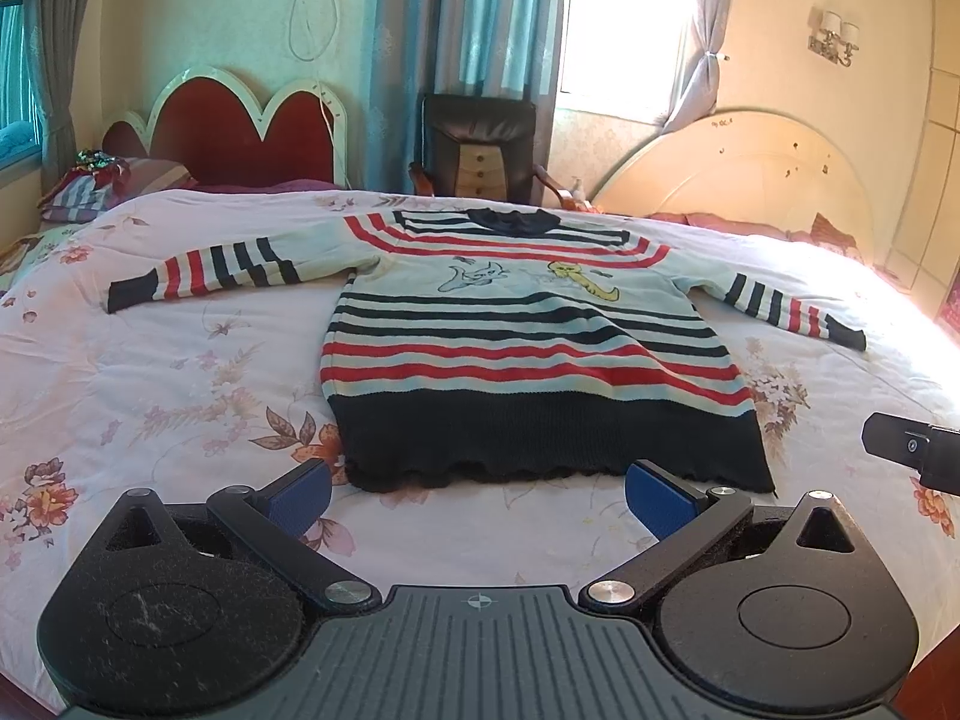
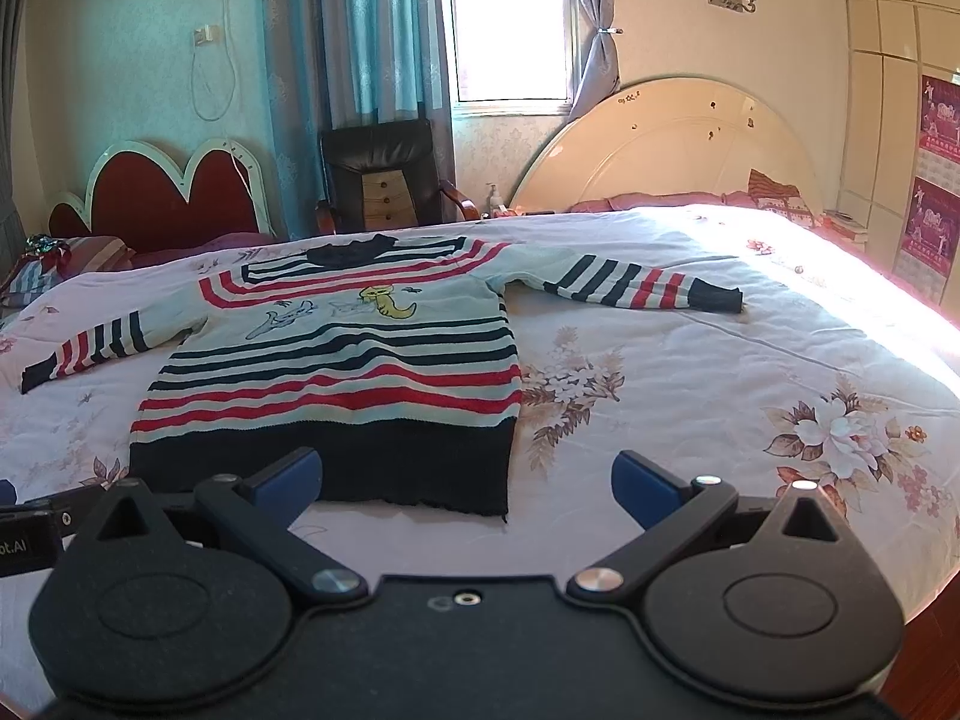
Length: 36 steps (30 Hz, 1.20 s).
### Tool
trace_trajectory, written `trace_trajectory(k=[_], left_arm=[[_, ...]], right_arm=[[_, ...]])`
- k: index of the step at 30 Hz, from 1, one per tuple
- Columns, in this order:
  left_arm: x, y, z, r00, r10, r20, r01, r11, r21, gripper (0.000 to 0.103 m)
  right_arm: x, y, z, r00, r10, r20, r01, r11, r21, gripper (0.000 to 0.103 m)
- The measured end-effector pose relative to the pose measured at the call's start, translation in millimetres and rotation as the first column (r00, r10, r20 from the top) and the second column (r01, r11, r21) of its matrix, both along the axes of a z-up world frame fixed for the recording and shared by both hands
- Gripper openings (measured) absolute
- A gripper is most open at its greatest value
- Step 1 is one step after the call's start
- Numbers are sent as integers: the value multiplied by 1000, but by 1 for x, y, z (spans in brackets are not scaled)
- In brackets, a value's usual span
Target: Fold small clothes
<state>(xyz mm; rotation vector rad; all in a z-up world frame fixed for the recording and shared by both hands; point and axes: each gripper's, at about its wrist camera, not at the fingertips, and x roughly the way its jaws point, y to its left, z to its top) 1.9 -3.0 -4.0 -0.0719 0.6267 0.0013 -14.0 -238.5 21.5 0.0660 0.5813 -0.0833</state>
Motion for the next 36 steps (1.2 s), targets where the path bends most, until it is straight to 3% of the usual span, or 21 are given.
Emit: trace_trajectory(k=[32, 34, 36], left_arm=[[3, 8, -2, 1000, 11, -24, -11, 1000, 0, 103], [8, 9, -2, 1000, 9, -21, -10, 1000, -18, 103], [17, 4, -3, 1000, -4, -22, 5, 1000, 9, 103]], right_arm=[[5, 13, -3, 999, 29, -19, -29, 1000, 1, 102], [6, 8, -4, 1000, 25, -13, -25, 1000, 12, 102], [8, -2, -3, 1000, 14, 8, -14, 999, 42, 102]])
